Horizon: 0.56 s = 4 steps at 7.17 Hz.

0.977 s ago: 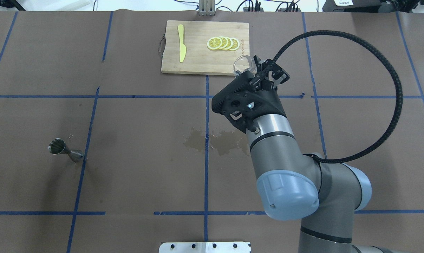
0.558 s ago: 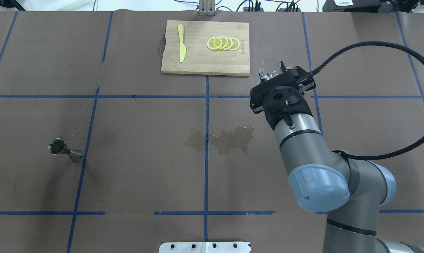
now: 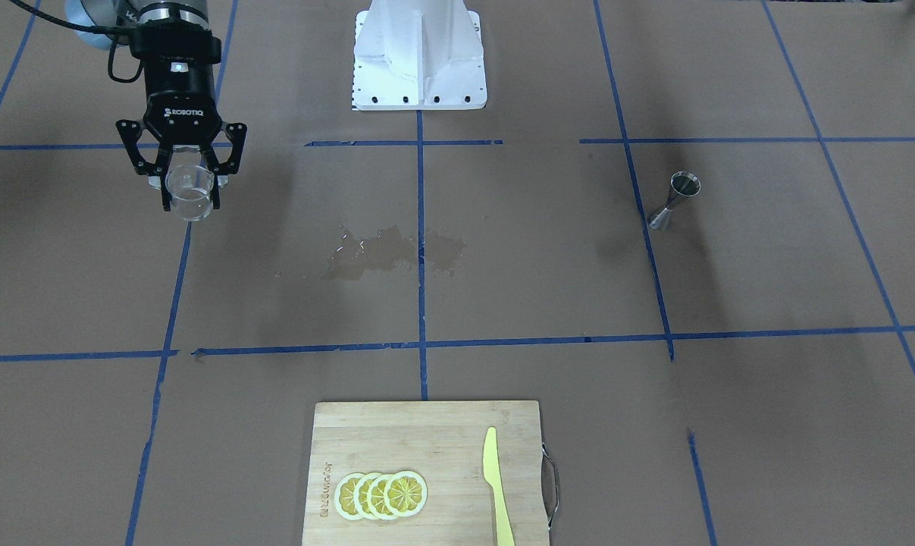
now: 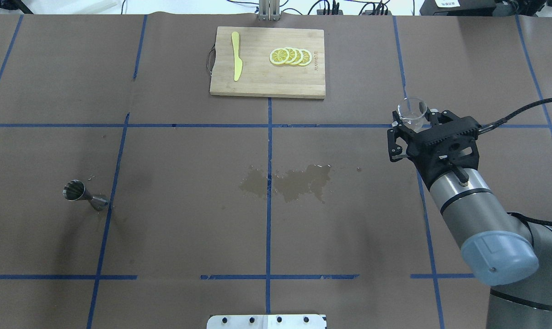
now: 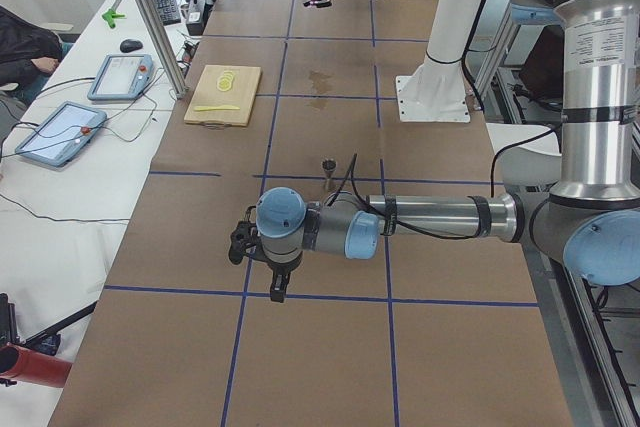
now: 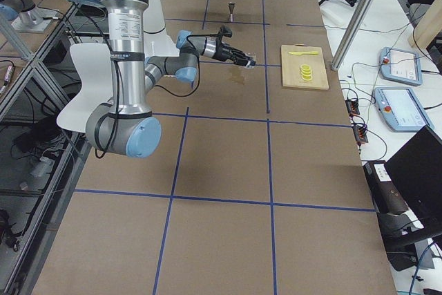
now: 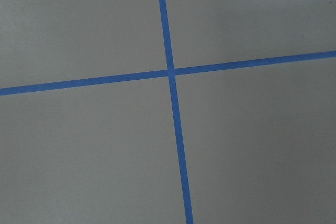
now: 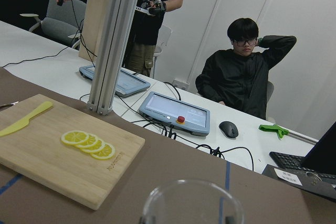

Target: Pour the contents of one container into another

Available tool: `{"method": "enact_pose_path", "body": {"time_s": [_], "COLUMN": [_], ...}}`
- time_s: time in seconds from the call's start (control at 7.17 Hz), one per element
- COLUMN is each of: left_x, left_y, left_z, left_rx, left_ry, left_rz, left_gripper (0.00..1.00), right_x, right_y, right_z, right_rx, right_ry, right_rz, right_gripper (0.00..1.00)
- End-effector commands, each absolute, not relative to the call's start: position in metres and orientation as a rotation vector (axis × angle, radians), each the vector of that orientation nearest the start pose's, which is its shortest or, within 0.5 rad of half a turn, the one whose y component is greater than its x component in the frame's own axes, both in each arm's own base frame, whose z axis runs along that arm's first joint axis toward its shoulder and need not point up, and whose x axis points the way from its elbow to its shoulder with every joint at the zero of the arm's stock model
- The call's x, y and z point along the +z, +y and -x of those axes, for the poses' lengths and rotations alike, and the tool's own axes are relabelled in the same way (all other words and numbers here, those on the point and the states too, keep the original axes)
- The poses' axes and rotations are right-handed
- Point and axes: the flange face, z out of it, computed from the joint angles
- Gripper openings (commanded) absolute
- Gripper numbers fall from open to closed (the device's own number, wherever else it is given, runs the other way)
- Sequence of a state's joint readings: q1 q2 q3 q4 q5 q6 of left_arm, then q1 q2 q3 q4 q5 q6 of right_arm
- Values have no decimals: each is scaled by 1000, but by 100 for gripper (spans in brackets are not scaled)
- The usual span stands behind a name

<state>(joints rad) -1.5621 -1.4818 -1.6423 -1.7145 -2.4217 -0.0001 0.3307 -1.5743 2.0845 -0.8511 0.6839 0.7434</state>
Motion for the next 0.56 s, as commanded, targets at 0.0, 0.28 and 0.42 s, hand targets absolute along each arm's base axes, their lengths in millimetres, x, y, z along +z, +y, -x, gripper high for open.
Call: {"method": "enact_pose_path", "body": {"time_s": [0.0,0.28,0.42], "left_x": [649,646,645], "left_y": [-457,-459,-459], "left_z": [55,55,55], "left_rx": [33,35,37], "left_ry": [845,846,846], "left_rz": [-93,-99,-102], "left_gripper": [100,100,100], "right_x": [368,452,490], "right_y": [-337,-345,-346], "right_z": [332,355,357], "right_rx": [294,389,418], "right_ry": [-653,-675,-705], "right_rz": [-1193,-1152,-1171], "right_gripper": [0,0,0]}}
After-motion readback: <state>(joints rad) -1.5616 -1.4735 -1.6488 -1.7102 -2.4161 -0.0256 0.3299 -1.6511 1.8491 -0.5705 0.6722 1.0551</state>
